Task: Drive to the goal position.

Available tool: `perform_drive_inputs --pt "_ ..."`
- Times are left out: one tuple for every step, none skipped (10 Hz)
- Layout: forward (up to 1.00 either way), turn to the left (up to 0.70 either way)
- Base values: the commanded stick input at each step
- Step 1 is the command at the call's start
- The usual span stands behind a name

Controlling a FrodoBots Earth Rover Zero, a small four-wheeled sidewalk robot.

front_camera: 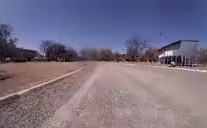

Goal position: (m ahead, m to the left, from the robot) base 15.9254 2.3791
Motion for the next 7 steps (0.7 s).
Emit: perform_drive_inputs --pt "1.00 0.00" --pt "1.00 0.00" --pt "1.00 0.00" --pt "1.00 0.00" --pt "1.00 0.00" --pt "1.00 0.00" --pt "1.00 0.00"
